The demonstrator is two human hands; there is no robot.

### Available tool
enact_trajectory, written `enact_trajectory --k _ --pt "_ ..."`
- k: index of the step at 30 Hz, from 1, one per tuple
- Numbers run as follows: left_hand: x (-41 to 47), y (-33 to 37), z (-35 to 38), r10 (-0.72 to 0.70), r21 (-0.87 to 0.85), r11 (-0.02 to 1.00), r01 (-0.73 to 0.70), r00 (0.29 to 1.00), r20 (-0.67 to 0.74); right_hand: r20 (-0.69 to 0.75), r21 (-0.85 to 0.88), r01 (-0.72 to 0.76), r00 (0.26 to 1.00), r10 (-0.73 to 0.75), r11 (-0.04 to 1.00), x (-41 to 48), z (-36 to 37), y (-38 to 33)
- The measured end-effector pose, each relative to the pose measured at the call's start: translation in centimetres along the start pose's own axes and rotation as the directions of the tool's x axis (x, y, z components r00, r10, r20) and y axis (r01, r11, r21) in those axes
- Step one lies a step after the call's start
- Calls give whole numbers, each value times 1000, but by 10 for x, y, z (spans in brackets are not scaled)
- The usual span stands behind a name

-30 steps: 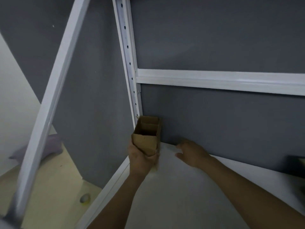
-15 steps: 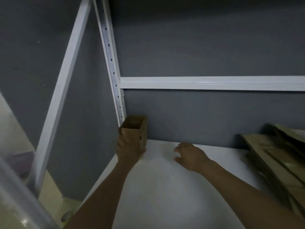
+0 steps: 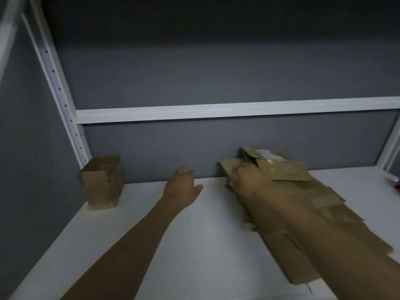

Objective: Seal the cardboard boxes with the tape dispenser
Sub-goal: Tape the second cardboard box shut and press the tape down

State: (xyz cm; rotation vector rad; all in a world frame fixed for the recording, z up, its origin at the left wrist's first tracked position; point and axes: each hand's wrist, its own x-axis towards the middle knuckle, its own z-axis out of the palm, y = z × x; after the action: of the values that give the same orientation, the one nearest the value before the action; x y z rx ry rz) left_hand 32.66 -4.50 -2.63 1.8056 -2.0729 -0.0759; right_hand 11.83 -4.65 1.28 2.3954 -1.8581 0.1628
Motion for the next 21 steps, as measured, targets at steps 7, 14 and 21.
enact_trajectory --k 7,14,21 --pt "29 128 44 96 -88 992 -90 993 65 -22 -19 -71 997 70 997 -35 -5 126" --pt "64 204 100 -59 -483 875 17 996 -72 -6 51 100 995 -99 994 -37 21 230" --pt "104 211 127 -286 -548 823 150 943 -172 -48 48 225 974 -223 973 0 41 258"
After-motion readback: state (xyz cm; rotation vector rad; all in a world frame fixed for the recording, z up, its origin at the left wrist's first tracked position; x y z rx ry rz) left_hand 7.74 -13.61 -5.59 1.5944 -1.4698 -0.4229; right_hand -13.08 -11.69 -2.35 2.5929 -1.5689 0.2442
